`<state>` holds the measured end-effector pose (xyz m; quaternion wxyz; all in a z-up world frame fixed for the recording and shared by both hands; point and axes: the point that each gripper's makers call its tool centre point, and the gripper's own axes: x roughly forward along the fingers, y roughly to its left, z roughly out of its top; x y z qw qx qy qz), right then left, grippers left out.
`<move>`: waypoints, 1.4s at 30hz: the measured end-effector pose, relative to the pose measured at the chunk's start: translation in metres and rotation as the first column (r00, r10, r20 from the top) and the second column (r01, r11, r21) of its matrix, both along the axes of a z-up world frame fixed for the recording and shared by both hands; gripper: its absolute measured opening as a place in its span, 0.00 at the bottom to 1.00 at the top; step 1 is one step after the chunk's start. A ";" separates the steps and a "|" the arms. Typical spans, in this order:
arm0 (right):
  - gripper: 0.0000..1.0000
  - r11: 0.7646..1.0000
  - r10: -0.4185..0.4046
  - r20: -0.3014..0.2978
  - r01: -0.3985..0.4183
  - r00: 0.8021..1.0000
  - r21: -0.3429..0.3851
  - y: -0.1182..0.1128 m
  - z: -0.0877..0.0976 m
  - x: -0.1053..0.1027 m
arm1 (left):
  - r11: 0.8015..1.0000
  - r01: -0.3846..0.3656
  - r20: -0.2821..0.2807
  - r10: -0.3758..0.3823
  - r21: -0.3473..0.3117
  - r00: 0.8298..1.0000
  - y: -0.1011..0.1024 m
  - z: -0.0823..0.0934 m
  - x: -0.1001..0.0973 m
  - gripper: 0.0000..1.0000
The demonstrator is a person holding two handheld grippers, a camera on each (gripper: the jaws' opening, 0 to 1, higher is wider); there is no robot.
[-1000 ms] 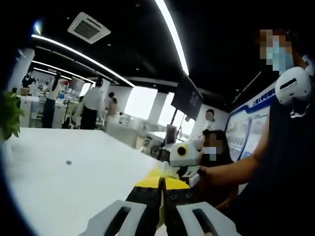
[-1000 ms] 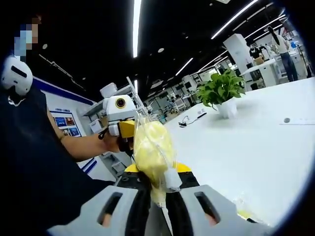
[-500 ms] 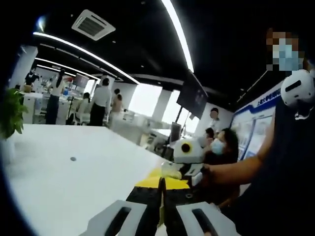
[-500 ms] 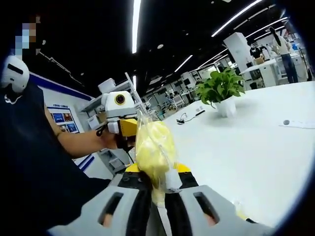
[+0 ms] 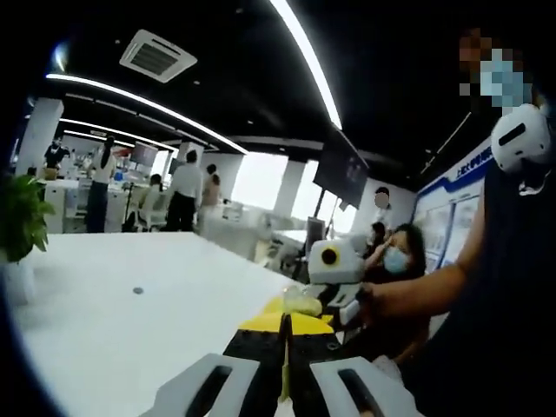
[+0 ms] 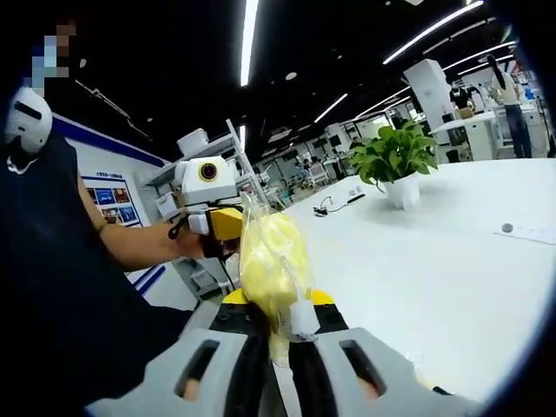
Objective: Compare the silicone blocks by pressing each to a similar depth, holding the contact briefly, and releasing to observe deformation and rebound differences across the visible hardness samples.
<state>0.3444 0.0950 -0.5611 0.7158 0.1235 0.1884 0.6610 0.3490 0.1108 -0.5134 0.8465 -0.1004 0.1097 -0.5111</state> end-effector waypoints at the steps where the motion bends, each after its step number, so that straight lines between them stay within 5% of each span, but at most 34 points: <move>1: 0.04 1.000 0.001 -0.005 -0.001 1.000 0.012 0.000 0.002 -0.001 | 1.000 -0.002 0.000 0.002 -0.007 1.000 0.000 0.002 0.000 0.00; 4: 0.07 1.000 -0.014 0.045 0.015 0.999 -0.001 0.000 0.001 -0.001 | 1.000 -0.003 -0.033 0.003 -0.017 0.999 0.000 0.002 -0.002 0.00; 6: 0.08 1.000 0.000 0.009 0.000 1.000 -0.003 0.000 0.000 -0.003 | 1.000 -0.003 -0.028 0.002 -0.014 1.000 0.000 0.001 -0.004 0.00; 10: 0.11 1.000 -0.011 0.051 0.011 0.999 0.005 0.001 0.002 -0.002 | 0.998 -0.010 -0.072 0.006 -0.055 0.997 0.002 0.005 -0.006 0.00; 23: 0.25 0.998 -0.055 0.073 0.055 0.996 -0.001 0.001 0.003 0.003 | 0.993 -0.007 -0.048 0.001 -0.117 0.999 -0.001 0.023 -0.010 0.00; 26: 0.41 0.994 -0.108 0.090 0.107 0.990 0.015 -0.003 0.006 0.010 | 0.993 -0.011 -0.054 0.004 -0.119 0.999 0.001 0.022 -0.009 0.00; 30: 0.74 0.984 -0.180 0.111 0.178 0.977 0.026 -0.009 0.007 0.022 | 0.992 -0.016 -0.056 0.009 -0.125 0.998 0.001 0.023 -0.008 0.00; 34: 0.94 0.969 -0.248 0.136 0.247 0.959 0.025 -0.020 0.008 0.034 | 0.991 -0.027 -0.055 0.020 -0.133 0.998 0.002 0.025 -0.006 0.00; 42: 0.96 0.940 -0.334 0.191 0.341 0.923 -0.001 -0.054 0.007 0.047 | 0.990 -0.032 -0.054 0.024 -0.134 0.998 0.001 0.027 -0.005 0.00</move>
